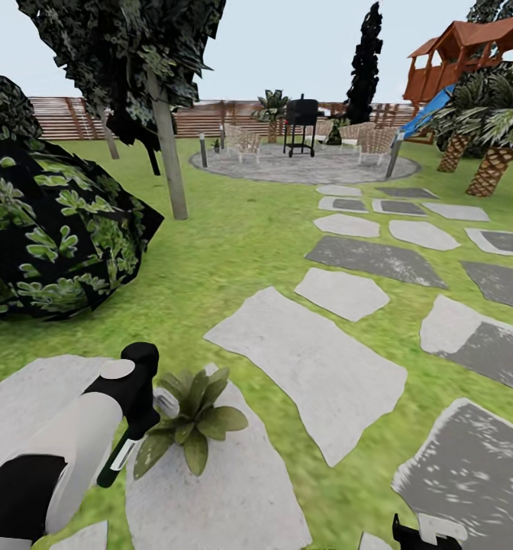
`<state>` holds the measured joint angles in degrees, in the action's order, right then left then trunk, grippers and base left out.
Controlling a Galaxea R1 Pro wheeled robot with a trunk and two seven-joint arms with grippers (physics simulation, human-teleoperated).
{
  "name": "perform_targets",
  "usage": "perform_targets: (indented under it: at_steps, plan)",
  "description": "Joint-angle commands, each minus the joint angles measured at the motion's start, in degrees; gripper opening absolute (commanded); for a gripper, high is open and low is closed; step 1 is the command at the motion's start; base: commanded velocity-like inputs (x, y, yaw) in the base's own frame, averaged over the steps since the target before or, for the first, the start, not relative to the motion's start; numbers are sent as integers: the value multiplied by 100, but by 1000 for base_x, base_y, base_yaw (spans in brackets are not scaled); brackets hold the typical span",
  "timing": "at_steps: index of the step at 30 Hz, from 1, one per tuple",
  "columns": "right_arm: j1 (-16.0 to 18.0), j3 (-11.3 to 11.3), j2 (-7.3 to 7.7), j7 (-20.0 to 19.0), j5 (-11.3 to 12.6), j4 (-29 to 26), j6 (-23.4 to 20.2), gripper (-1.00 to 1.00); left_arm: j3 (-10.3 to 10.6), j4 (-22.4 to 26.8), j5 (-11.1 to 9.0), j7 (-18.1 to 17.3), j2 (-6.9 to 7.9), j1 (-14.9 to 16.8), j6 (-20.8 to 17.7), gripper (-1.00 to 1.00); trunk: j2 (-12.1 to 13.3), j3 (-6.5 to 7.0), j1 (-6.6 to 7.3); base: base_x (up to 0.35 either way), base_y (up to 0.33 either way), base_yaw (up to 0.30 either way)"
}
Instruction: Pick up the pesticide atomizer in the garden and spray insectifuge to fully cover both potted plants in the garden.
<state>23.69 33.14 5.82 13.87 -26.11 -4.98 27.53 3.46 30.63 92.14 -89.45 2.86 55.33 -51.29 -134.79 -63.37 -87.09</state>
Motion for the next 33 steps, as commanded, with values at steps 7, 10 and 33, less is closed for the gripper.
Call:
perform_targets:
  at_steps: [7, 10, 33]
  plan:
    - [4, 34, -6, 27, -60, 14, 17, 100, 47, 4, 32, -55, 10, 4, -74, -100, -2, -5, 2, -262, -160, 276]
    - [4, 34, -10, 26, -60, 14, 17, 100, 49, 4, 32, -55, 14, 4, -74, -100, -2, -5, 2, -281, -121, 278]
    - [4, 34, 15, 19, -60, 15, 16, 100, -617, -5, -254, 57, -57, -688, -189, -100, -2, -5, 2, -18, -17, 120]
